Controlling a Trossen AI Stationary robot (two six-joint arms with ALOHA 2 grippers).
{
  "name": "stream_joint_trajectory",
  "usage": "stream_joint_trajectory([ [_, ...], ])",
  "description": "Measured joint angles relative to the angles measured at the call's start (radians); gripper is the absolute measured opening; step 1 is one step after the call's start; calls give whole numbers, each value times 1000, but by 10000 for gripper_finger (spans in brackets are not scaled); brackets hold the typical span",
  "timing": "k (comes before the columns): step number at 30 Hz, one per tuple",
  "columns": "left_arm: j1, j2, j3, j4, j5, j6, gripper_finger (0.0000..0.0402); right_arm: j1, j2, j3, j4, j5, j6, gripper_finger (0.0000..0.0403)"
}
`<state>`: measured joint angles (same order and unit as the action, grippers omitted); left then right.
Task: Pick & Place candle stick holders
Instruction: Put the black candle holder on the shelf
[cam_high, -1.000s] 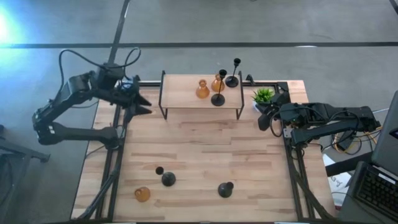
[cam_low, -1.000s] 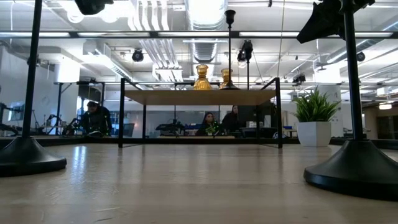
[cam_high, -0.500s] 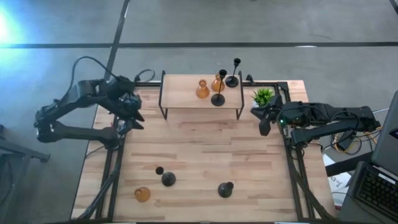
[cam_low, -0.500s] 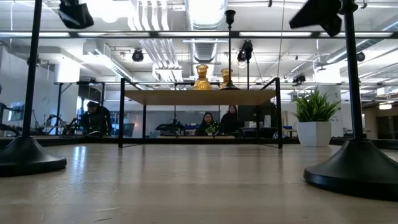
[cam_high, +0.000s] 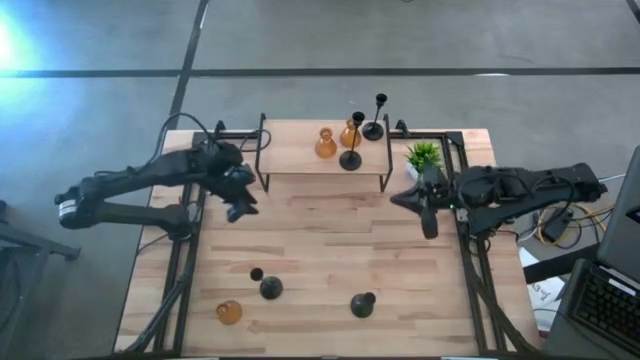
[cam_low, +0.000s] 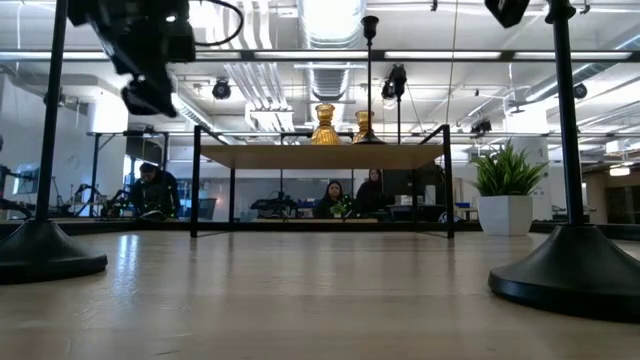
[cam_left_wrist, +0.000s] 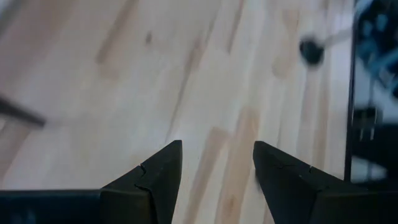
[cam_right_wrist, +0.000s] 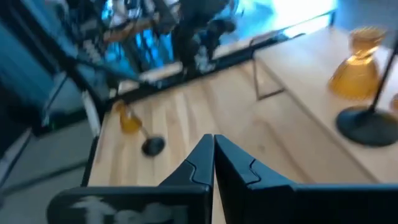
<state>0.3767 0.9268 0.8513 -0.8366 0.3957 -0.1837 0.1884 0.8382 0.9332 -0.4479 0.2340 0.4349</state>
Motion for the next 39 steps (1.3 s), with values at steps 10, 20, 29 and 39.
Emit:
stream_joint_trajectory([
  [10,1,0,-149,589,-90,-186,202,223,100,155,-369,-3,134,8],
  [20,0,0,-148,728,-251,-154,202,521,156,36,-369,89,283,8],
  [29,0,0,-150,807,-260,-159,202,600,226,-112,-187,153,292,8],
  [39,0,0,-150,818,-260,-161,202,600,232,-215,41,159,271,8],
])
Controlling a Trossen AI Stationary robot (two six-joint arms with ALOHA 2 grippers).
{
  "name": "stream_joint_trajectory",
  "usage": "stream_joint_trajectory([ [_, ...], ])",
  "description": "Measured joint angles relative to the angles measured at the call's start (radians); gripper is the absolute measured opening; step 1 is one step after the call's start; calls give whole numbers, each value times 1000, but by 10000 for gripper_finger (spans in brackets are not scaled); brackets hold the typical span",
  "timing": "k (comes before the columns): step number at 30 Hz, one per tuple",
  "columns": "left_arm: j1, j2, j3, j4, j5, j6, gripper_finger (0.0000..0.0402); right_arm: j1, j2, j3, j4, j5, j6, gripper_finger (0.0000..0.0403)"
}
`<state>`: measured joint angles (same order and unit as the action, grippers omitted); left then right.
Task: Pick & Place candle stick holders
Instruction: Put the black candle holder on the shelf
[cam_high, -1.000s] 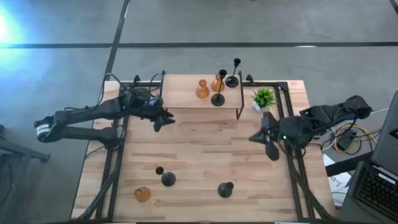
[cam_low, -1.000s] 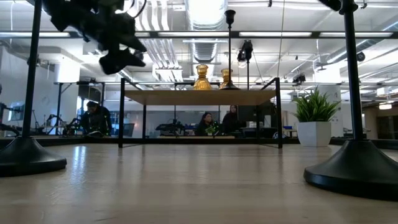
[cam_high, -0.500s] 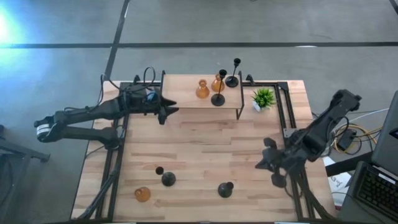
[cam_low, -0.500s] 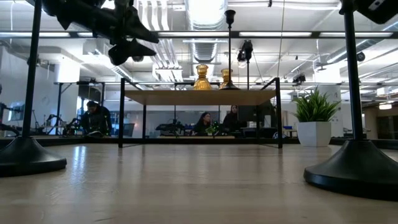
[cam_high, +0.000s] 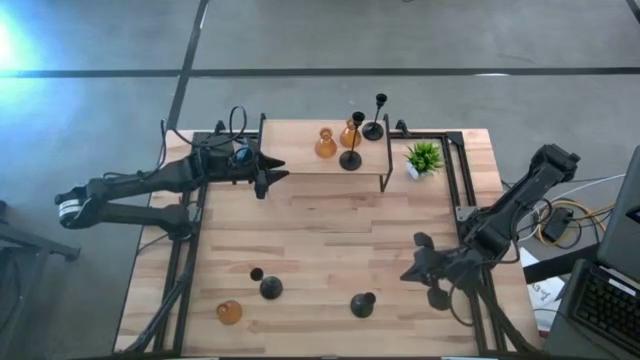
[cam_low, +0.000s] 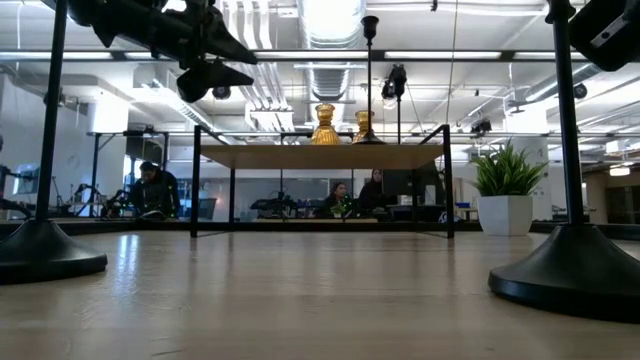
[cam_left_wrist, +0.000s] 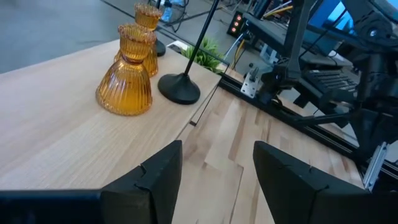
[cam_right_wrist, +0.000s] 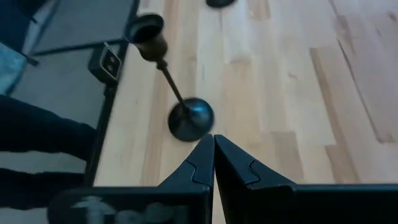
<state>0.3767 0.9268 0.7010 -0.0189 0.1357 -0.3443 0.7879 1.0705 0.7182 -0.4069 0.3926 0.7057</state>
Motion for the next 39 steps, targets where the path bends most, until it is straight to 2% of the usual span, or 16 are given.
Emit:
stream_joint_trajectory([
  [7,0,0,0,0,0,0,202,0,31,-59,178,-4,-99,8],
  [23,0,0,0,2,-23,0,202,-1,92,-52,186,-8,-129,8],
  [26,1,-1,0,-4,40,-4,202,-1,87,-53,177,-8,-128,8],
  [30,-4,-34,5,-91,164,0,201,-1,83,-55,177,-8,-125,8],
  [35,-46,-102,35,-318,169,-6,180,-1,84,-67,174,-8,-107,8],
  [39,-118,-165,58,-457,158,-82,152,-1,84,-84,172,-5,-60,8],
])
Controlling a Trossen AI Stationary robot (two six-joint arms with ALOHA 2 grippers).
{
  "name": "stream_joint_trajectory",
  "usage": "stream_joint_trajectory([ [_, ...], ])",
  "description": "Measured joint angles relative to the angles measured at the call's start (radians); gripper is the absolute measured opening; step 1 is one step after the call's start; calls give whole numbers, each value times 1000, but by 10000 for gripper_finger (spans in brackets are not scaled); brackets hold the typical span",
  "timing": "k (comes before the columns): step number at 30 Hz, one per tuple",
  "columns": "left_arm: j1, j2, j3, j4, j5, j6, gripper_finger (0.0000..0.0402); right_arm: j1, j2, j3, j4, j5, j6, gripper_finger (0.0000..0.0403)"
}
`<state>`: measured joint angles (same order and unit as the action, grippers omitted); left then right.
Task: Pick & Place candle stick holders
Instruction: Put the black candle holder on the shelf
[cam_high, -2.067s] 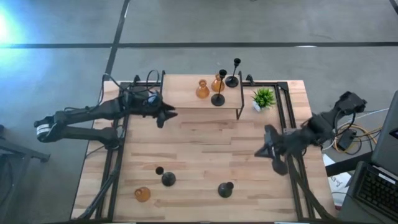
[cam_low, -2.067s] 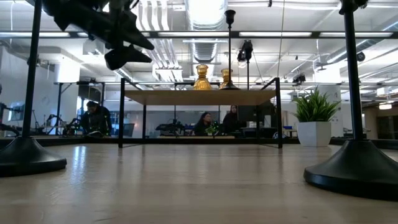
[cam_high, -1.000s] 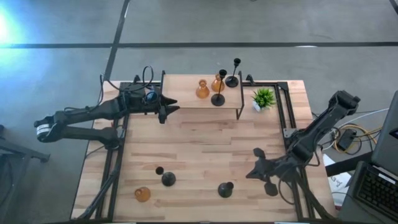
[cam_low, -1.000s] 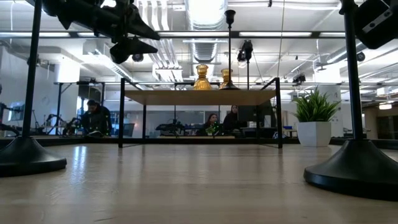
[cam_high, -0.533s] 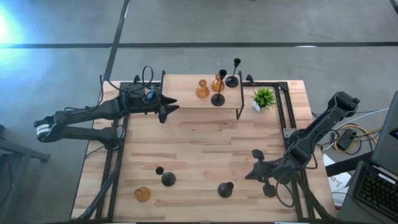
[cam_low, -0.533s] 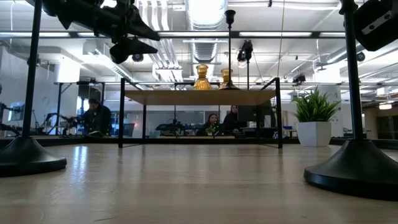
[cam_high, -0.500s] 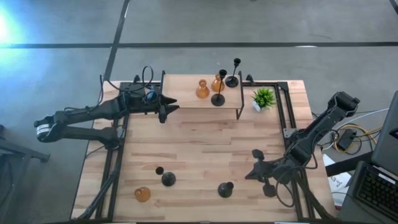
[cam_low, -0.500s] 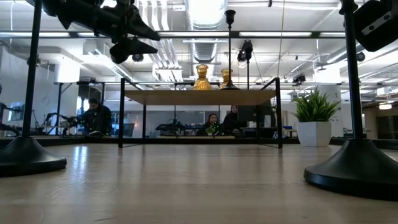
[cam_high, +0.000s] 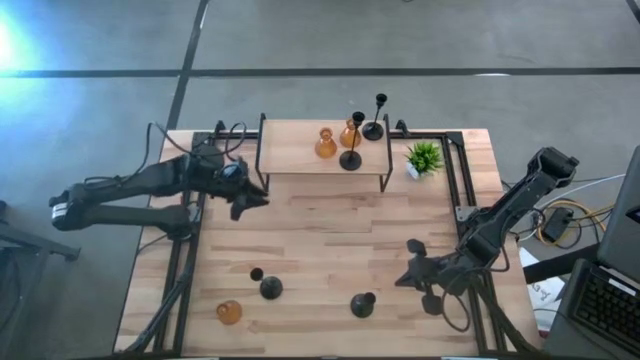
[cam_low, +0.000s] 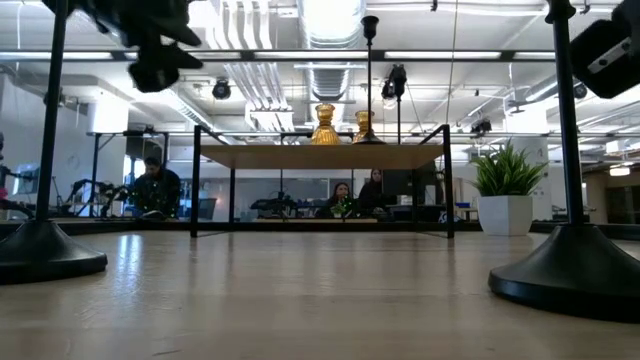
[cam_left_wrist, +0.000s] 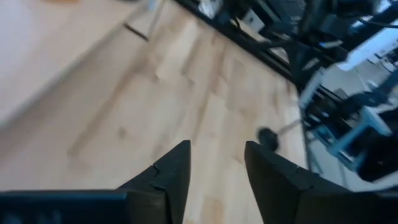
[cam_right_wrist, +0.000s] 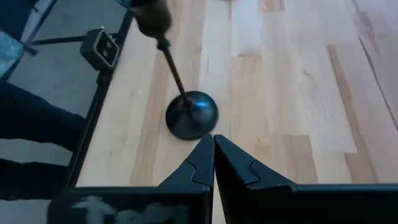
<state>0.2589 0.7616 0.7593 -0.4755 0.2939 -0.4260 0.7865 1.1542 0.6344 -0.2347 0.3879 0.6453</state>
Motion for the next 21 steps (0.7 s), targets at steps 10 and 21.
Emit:
stream_joint_trajectory([
  [10,-303,-108,7,-214,-277,-145,133,-26,0,-10,4,8,85,8],
  [21,-499,-92,6,-394,-407,-235,133,-28,0,-11,6,-1,80,8],
])
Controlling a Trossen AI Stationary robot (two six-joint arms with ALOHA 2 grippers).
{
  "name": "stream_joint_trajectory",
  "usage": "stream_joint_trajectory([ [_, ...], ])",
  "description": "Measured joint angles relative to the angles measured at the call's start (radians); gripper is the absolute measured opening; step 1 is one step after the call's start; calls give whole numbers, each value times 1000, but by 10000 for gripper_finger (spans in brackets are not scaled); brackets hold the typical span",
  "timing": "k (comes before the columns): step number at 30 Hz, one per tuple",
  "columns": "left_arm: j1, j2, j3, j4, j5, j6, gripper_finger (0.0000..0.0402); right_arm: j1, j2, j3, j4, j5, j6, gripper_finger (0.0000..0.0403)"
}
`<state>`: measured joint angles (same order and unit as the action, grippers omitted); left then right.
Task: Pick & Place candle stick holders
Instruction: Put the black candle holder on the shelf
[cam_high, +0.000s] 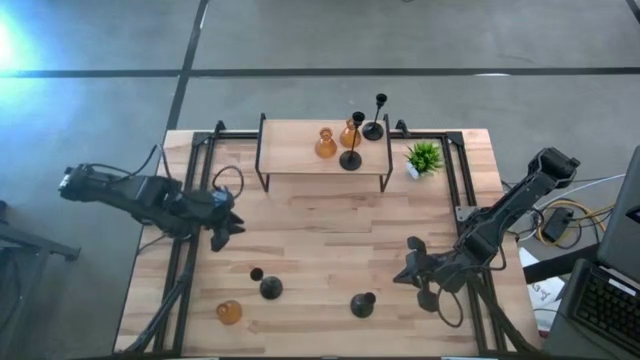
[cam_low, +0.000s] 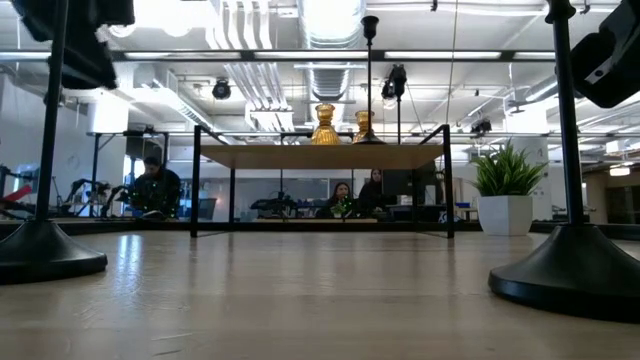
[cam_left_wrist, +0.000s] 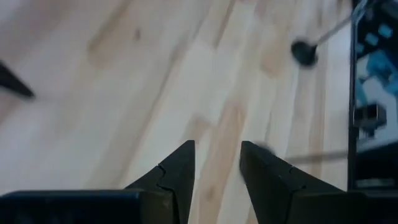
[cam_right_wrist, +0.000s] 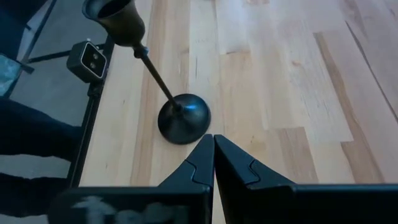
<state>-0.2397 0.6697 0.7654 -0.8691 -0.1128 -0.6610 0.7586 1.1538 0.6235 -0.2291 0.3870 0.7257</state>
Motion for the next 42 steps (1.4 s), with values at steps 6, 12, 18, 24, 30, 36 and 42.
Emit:
stream_joint_trajectory([
  [6,-93,0,-3,-79,21,-98,133,0,0,0,-5,-3,-3,8],
  [12,-234,26,-73,44,-26,-240,132,0,0,-1,-6,-3,-3,8],
  [18,-420,133,-147,205,-80,-375,127,0,0,-1,-9,-3,-3,8],
  [24,-554,262,-137,310,-218,-446,126,0,0,-1,-61,-3,1,8],
  [30,-590,371,-123,415,-300,-451,125,0,0,-1,-87,-3,31,8],
  [36,-590,435,-123,529,-350,-437,126,-4,0,-1,-89,-7,34,8],
  [42,-590,446,-123,582,-393,-410,126,-19,0,-1,-89,-48,34,8],
])
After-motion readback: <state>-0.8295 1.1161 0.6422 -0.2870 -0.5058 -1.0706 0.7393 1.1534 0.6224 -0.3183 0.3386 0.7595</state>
